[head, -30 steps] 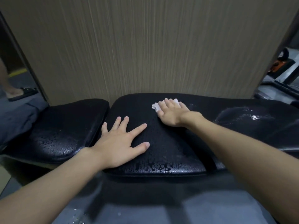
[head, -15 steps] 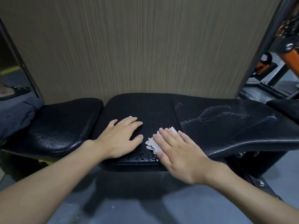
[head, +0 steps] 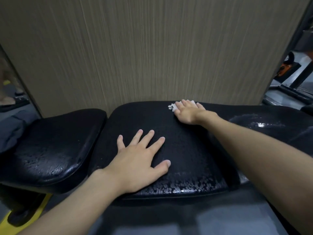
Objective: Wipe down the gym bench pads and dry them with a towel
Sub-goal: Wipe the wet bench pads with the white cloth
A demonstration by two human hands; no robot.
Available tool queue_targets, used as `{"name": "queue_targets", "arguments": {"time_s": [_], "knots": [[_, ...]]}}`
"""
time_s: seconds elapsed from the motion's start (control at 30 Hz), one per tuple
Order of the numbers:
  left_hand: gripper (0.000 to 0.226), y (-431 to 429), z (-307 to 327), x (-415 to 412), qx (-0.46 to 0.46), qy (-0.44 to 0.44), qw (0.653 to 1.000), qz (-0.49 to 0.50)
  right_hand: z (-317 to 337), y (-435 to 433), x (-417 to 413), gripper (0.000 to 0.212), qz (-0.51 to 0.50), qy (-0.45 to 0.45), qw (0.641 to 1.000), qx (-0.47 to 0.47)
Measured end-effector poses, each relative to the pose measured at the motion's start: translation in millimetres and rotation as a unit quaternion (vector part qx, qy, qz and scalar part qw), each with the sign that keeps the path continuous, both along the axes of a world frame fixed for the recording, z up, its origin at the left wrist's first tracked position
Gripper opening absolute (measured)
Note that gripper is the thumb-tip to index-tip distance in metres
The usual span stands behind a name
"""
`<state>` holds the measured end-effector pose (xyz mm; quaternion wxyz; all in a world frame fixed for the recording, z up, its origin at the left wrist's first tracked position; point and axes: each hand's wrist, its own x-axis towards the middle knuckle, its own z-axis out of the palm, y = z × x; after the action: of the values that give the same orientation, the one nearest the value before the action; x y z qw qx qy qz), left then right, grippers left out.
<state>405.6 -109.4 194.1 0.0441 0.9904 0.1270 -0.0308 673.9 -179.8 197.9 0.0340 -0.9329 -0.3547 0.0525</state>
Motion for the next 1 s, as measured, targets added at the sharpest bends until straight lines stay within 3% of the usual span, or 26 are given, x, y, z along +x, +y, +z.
{"name": "queue_targets", "arguments": {"time_s": [0.17, 0.3, 0.67, 0.87, 1.0], "knots": [[0.091, -0.2, -2.3, 0.3, 0.003, -0.007, 1.000, -0.001, 5.2, 7.6, 24.7, 0.061, -0.050, 0.022, 0.998, -0.001], [0.091, -1.4, -1.2, 0.9, 0.001, -0.006, 1.000, -0.001, 4.7, -3.8, 7.7, 0.062, -0.034, 0.013, 0.999, -0.005], [0.087, -5.6, 7.2, -0.3, -0.005, 0.017, 1.000, 0.001, -0.8, -115.2, -131.9, 0.059, 0.078, -0.010, 0.997, -0.027], [0.067, -10.1, 18.0, 18.0, 0.000, -0.015, 0.997, -0.078, 1.8, -159.5, -182.8, 0.085, 0.108, -0.049, 0.992, -0.041], [0.068, -13.2, 16.7, 38.6, -0.014, -0.002, 0.996, -0.087, 1.7, -142.7, -161.6, 0.064, 0.076, -0.031, 0.996, -0.036]]}}
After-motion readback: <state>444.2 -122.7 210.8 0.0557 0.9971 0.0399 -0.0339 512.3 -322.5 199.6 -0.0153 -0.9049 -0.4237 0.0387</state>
